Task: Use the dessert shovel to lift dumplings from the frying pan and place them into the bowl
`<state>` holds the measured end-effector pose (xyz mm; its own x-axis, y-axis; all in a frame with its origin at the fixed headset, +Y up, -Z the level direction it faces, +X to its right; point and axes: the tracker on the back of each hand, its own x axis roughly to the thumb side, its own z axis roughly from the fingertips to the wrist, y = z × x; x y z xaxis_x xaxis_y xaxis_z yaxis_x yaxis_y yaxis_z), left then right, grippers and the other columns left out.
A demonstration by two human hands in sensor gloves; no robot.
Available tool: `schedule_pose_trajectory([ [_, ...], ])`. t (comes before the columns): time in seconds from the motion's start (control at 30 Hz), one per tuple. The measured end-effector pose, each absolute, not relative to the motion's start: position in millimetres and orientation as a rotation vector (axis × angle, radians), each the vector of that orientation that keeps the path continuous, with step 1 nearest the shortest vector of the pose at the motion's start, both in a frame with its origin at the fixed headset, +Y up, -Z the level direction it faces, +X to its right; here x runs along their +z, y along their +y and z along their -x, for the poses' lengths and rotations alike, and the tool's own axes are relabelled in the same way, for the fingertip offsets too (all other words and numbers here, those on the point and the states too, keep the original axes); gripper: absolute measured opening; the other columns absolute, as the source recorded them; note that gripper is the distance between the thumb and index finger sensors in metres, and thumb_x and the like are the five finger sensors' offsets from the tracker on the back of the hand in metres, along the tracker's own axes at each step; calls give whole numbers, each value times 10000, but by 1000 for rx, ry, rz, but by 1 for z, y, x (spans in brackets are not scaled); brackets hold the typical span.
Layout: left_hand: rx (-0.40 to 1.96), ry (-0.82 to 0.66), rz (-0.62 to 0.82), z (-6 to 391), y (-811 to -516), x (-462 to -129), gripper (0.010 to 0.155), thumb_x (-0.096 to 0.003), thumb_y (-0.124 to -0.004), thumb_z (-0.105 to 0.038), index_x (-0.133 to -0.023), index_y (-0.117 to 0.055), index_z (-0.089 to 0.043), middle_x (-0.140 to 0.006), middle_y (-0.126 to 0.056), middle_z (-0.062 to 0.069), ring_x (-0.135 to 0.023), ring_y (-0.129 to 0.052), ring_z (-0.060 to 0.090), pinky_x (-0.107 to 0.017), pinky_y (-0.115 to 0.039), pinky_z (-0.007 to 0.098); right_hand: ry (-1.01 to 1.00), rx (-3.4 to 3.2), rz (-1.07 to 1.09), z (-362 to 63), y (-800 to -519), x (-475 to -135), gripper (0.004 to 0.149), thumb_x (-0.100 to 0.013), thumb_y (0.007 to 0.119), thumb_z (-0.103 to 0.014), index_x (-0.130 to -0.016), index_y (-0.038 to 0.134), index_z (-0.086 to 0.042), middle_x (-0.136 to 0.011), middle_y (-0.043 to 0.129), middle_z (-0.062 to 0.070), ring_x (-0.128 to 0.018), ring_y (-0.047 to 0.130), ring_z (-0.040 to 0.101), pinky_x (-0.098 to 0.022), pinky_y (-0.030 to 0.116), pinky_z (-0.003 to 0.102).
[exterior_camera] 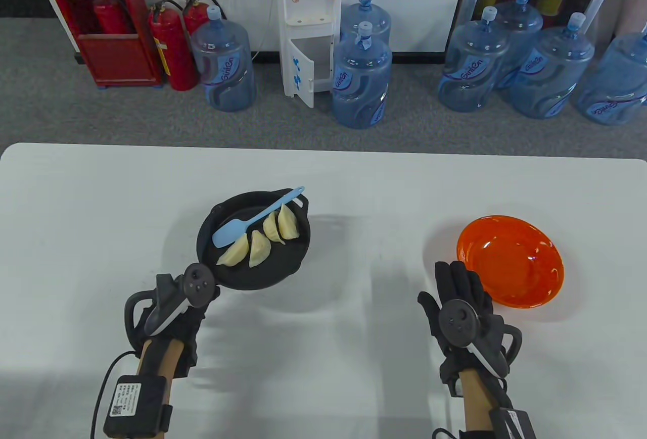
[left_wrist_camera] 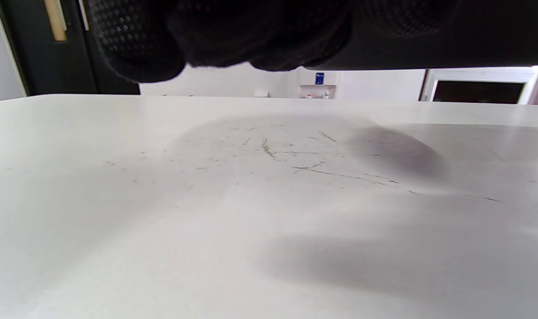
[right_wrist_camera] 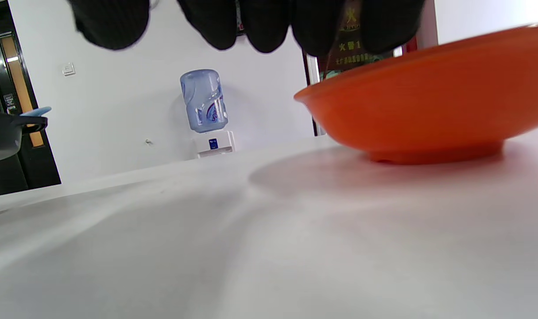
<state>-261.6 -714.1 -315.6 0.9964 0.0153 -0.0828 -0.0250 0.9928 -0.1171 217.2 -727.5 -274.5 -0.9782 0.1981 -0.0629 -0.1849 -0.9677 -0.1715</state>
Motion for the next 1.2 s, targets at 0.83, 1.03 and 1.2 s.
schedule_pose_trajectory([
  [0.83, -6, -292, 80, 226, -721, -276, 558, -446, -671, -518, -888, -729, -183, -603, -877, -48, -397, -938, 100, -559, -840, 436, -248, 2951, 134, -219, -728, -274, 715, -623, 571, -597, -1233, 428, -252, -1290, 377, 108, -1161, 445, 395, -791, 507, 652],
  [1.03, 8, -358, 83, 223, -728, -275, 556, -446, -675, -519, -891, -724, -189, -612, -876, -53, -411, -939, 100, -574, -834, 436, -243, 2949, 145, -220, -728, -274, 716, -622, 571, -598, -1233, 429, -254, -1290, 376, 106, -1161, 445, 396, -792, 506, 652],
  [1.2, -1, -402, 112, 222, -735, -274, 551, -448, -682, -516, -896, -717, -198, -626, -874, -56, -431, -940, 101, -592, -827, 437, -238, 2956, 147, -219, -728, -274, 715, -622, 571, -598, -1233, 429, -254, -1290, 376, 109, -1160, 446, 397, -791, 506, 652],
])
